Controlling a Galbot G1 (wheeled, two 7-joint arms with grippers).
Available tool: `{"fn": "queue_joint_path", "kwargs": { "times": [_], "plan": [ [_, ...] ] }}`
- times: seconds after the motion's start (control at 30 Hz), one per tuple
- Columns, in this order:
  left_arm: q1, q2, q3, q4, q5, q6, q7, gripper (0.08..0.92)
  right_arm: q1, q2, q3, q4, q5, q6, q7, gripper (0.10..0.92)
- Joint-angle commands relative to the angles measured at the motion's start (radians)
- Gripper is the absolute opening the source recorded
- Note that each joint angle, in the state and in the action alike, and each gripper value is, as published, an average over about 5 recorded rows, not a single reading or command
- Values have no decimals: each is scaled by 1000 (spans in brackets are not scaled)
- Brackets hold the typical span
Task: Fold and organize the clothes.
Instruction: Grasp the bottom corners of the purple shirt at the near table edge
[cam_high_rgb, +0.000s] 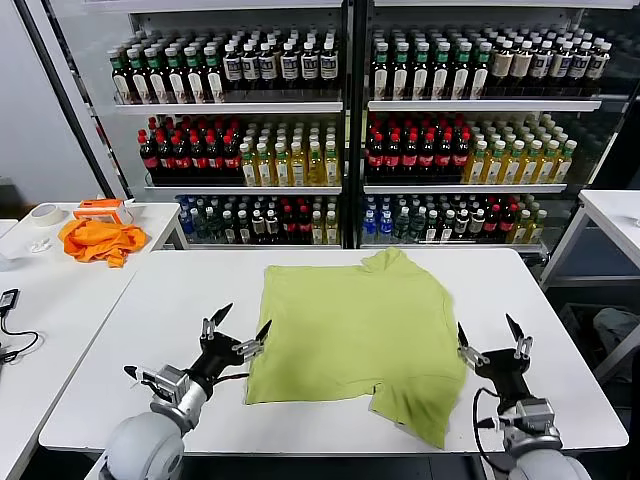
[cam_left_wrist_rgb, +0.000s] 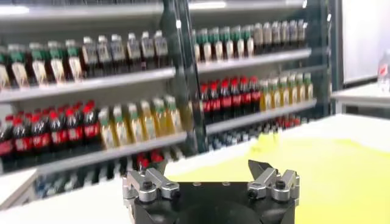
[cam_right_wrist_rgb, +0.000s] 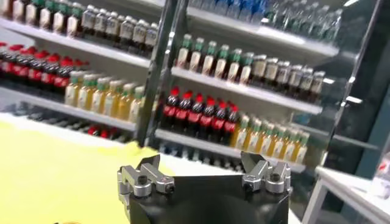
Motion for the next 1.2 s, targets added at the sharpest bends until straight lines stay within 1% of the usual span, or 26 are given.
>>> {"fn": "queue_joint_path", "kwargs": {
  "times": [0.03, 0.2, 0.4, 0.63, 1.2],
  "plan": [
    [114, -6, 18, -80, -14, 211, -118, 823, -171, -8, -15, 79, 57, -41, 9, 823],
    [113, -15, 49, -56, -1, 205, -150, 823, -187, 2, -31, 73, 71, -91, 49, 823],
    [107, -23, 80, -55, -12, 234, -193, 823, -192, 19, -47, 68, 67, -92, 46, 823],
    [85, -41, 107, -11, -11, 218, -221, 822, -172, 39, -68, 46, 61, -87, 54, 823],
    [108, -80, 97, -1, 19, 217, -211, 823, -164, 52, -112, 15, 70, -107, 85, 823]
  ]
}}
